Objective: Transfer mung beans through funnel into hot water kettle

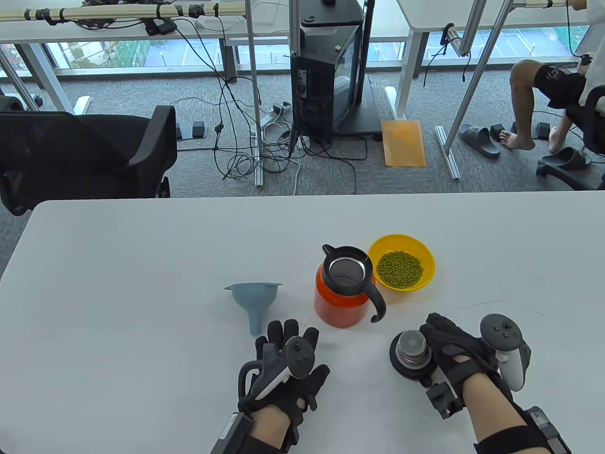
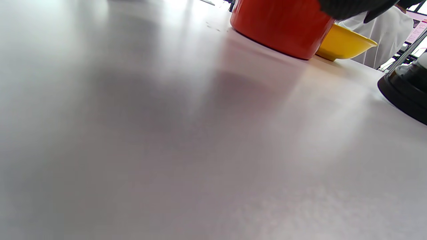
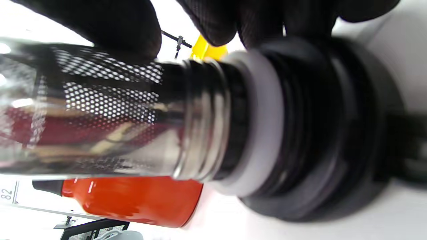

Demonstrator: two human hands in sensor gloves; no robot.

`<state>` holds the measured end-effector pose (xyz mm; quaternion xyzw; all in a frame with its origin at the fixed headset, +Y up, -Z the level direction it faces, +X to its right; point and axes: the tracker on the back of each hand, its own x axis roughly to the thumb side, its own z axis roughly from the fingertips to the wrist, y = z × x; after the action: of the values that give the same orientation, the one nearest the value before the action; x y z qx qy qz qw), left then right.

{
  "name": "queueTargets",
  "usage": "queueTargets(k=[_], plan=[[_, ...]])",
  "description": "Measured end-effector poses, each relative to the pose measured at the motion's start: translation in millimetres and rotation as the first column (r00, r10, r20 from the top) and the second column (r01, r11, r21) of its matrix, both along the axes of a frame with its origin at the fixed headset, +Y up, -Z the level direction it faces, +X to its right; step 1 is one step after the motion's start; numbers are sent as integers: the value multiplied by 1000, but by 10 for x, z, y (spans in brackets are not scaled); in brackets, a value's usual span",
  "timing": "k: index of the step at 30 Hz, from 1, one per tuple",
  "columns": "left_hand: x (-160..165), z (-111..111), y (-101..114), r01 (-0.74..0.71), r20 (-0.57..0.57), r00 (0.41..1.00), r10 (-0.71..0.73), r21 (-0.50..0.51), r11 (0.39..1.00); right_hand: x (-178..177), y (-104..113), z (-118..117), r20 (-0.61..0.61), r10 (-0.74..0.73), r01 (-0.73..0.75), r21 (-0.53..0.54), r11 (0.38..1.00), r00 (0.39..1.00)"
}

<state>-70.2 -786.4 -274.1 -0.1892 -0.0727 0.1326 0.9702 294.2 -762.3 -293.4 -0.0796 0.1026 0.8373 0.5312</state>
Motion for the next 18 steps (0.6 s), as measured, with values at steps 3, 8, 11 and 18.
queueTargets(k=[3, 8, 11, 18], plan=[[-1, 1, -3, -3, -1, 1000, 3, 0, 1000, 15, 99, -13, -49, 74, -73, 38, 997, 996], [4, 2, -6, -5, 6, 1000, 5, -2, 1000, 65, 320, 23, -189, 231, -196, 184, 963, 954], [14, 3, -6, -4, 11, 1000, 4, 0, 1000, 95, 394, 121, -277, 420, -337, 302, 892, 864], [30, 7, -13, 3, 19, 1000, -3, 4, 1000, 173, 165, 360, -327, 674, -528, 436, 729, 662]])
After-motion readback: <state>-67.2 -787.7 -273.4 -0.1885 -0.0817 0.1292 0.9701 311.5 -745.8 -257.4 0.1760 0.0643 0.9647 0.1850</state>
